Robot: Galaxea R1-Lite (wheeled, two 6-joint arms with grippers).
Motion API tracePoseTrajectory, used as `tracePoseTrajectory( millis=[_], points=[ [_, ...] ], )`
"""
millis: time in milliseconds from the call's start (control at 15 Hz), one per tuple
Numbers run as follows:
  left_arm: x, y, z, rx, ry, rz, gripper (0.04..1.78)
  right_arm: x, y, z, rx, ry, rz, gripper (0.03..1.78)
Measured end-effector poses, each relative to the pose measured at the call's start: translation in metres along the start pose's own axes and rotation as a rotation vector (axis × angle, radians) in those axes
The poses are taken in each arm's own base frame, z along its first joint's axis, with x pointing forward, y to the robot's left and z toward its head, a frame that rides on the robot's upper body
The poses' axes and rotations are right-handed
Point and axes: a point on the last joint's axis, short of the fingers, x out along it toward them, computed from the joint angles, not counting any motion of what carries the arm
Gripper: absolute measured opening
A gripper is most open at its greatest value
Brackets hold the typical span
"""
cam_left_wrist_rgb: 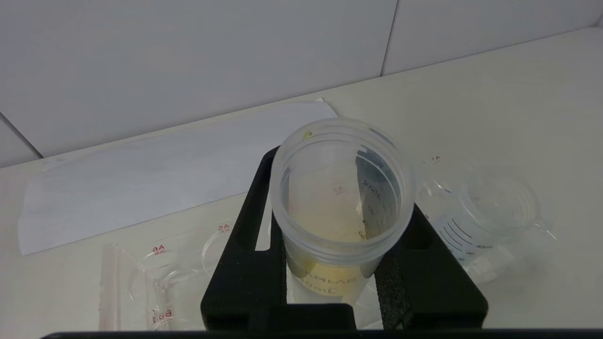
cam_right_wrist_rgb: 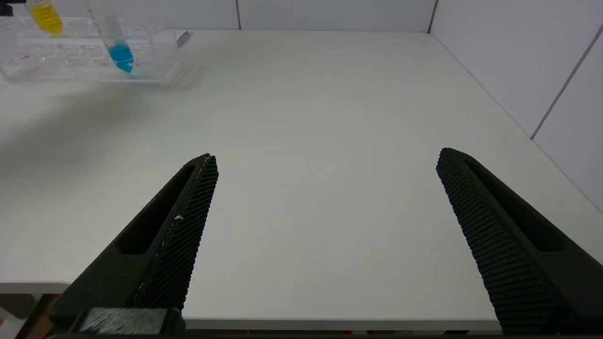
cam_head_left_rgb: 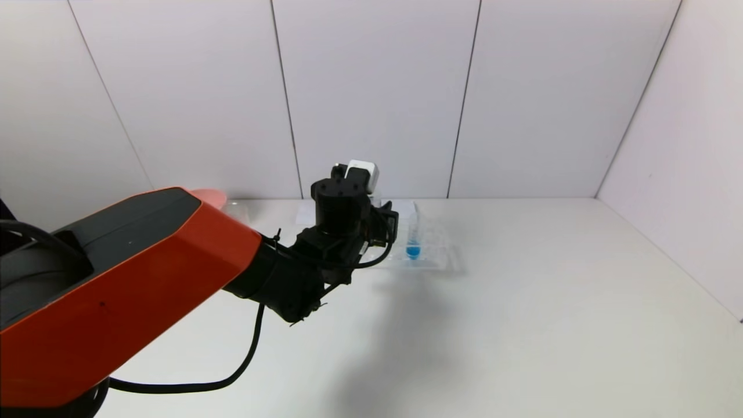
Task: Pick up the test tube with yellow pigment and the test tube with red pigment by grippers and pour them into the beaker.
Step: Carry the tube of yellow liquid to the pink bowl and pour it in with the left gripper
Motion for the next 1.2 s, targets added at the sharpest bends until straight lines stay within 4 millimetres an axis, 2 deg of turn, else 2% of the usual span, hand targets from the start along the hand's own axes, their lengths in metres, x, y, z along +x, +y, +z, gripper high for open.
tracePoseTrajectory(
  millis=[800,1200],
  points=[
    [-0.050,0.005,0.069,-0.018,-0.120,0.004,0.52,0.000,0.000,0.000,0.000,0.000,0.000,1.70],
    [-0.069,0.031,0.105,0.055,-0.142,0.065,0.52,0.000,0.000,0.000,0.000,0.000,0.000,1.70]
  ],
)
